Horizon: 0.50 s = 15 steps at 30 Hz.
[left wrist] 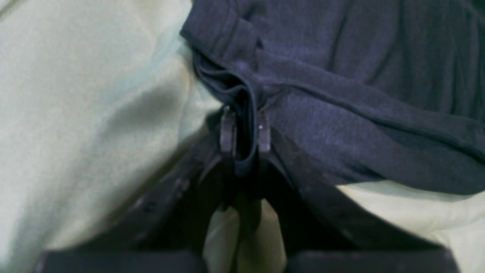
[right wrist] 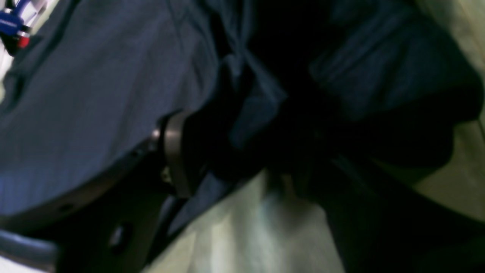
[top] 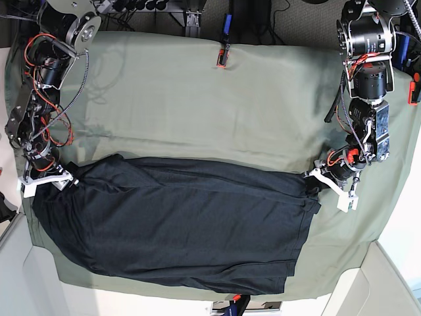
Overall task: Fold the T-shirt properly
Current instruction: 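Grasp the folded edge of the shirt with both grippers, then pull the folded edge back toward the robot, unfolding the shirt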
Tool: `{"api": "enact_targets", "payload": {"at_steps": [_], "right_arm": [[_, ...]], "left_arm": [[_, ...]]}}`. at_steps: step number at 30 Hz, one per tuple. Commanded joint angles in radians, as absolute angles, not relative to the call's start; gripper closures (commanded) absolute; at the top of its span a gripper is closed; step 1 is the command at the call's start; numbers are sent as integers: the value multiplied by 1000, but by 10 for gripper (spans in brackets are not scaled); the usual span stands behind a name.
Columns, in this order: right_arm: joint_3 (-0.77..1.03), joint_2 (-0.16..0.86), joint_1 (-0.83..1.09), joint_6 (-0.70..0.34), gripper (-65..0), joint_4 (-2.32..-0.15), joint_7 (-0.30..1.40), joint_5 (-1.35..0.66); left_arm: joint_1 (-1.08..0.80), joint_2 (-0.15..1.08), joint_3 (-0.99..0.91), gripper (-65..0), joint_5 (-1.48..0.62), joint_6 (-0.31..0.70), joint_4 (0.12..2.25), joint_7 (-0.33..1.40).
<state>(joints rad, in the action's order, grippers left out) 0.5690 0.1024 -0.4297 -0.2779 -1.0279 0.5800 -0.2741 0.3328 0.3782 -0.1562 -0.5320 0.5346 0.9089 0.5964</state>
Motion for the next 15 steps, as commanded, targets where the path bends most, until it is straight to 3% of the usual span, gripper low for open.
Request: {"api": "enact_targets", "payload": {"at_steps": [1,4,9,10,15], "right_arm": [[556,110,-467,-268,-356,-1029,560,-275],[521,110,-476,-257,-336,-1004,542,-244],[505,111,-473,-258,-24,-997,542,-212],[505,111,-473,-260,0,-997,542,-205],[505,119,-466,-303,0,-1035,590,-191]], "left_arm": [[349,385,-154,-55,-518,535,916,619],[349,385,-154,-21,-505,535,916,620],[349,386,-155,0,-503,535,916,630],[349,389,-155,0,-504,535,916,637],[345,431,-197,0,-689,615,987,746]]}}
